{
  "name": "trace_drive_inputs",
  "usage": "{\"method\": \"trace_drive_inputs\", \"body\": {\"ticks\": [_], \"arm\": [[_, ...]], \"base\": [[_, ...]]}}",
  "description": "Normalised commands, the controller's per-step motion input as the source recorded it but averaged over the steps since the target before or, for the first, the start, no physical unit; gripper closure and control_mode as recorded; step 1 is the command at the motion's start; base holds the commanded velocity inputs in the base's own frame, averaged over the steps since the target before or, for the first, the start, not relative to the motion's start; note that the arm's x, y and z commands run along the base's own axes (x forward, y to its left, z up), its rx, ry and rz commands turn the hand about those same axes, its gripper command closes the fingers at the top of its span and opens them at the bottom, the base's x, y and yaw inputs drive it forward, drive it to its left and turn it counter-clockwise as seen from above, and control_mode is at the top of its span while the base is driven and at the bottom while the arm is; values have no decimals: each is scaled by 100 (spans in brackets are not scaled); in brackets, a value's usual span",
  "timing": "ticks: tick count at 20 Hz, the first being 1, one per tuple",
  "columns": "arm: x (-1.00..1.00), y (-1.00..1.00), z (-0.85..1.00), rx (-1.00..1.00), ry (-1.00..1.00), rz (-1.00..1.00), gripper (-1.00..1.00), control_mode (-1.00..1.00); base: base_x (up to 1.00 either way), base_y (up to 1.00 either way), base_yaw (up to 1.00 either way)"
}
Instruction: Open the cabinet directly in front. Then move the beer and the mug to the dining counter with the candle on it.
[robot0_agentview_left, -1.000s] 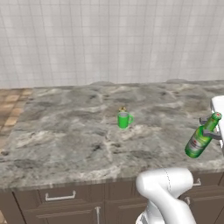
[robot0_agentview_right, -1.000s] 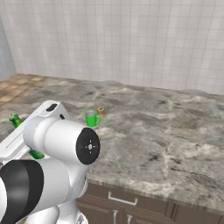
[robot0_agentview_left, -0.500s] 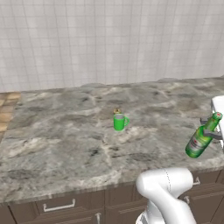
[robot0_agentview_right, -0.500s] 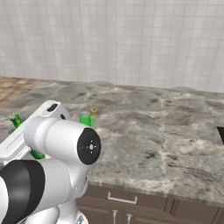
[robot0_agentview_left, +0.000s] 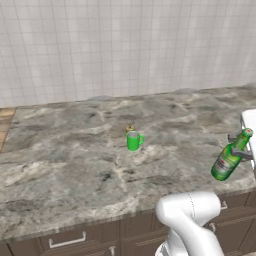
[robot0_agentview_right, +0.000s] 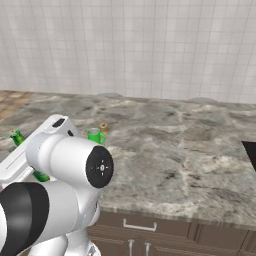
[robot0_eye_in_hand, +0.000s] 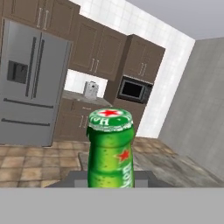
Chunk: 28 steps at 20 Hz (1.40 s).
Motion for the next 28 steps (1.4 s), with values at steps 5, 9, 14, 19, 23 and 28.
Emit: {"method": "trace_drive_inputs", "body": {"ticks": [5, 9, 14, 19, 23, 28], "arm": [[0, 0, 0, 0, 0, 0, 100, 100], [0, 0, 0, 0, 0, 0, 100, 100], [0, 0, 0, 0, 0, 0, 100, -100], [9, 0, 0, 0, 0, 0, 100, -100], [48, -2, 0, 0, 0, 0, 100, -100], [60, -13, 0, 0, 0, 0, 100, -100]], "base": [[4, -3, 0], [1, 0, 0], [0, 0, 0], [0, 0, 0], [0, 0, 0], [0, 0, 0]]}}
